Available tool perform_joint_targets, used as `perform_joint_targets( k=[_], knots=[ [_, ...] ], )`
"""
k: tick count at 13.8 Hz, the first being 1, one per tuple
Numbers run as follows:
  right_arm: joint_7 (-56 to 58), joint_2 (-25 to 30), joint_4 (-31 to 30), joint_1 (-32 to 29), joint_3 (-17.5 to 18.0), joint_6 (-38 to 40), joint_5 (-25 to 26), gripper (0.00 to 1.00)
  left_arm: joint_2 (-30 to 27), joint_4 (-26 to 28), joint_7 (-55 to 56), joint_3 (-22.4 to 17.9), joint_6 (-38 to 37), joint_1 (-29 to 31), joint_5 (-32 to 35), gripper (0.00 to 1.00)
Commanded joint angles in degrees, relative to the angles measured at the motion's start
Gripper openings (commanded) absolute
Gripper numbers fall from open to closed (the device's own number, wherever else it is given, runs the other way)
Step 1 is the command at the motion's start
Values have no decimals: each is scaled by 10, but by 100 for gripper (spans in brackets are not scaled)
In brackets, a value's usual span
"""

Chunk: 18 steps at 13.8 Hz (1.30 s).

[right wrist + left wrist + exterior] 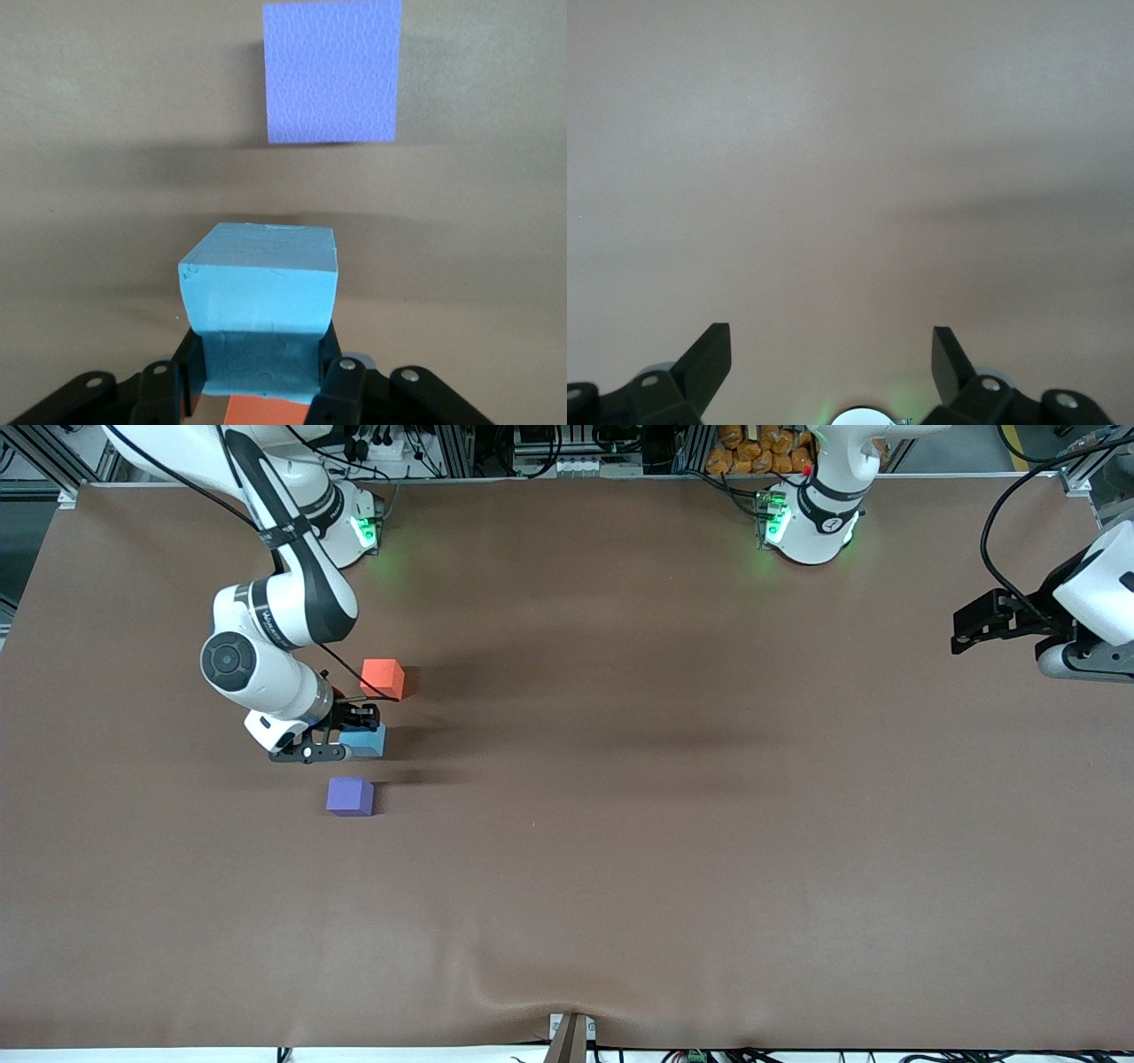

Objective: Place blue block between orange and purple blocks
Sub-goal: 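Carry the blue block with the right gripper between orange and purple blocks, then lower the blue block onto the table and open the right gripper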

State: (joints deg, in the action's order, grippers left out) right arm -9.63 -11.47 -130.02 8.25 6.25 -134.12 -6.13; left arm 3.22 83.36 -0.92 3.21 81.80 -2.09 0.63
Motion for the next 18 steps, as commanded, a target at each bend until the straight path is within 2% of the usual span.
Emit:
perform_joint_targets(
  k=[1,5,12,13,14,15,18],
  knots=[
    [8,7,-39,-4,4,-45,-16,0,-7,-3,6,3,-8,4,-8,100],
    [8,-29,-52,-4,4,-101,-22,0,-7,-3,4,1,-8,4,-8,100],
    [8,-35,-53,-6,4,-101,-33,0,-3,-2,7,2,-5,2,-9,100],
    [8,-39,-52,-6,4,-102,-34,12,-3,-2,7,2,-4,2,-9,100],
    [8,-41,-52,-7,4,-101,-35,58,-4,-2,8,2,-4,3,-9,100],
    [8,-41,-52,-6,4,-100,-42,100,-4,-2,8,2,-3,4,-9,100],
    [4,-31,-42,-5,5,-78,-45,100,-5,-1,7,0,-1,5,-7,100]
  ],
)
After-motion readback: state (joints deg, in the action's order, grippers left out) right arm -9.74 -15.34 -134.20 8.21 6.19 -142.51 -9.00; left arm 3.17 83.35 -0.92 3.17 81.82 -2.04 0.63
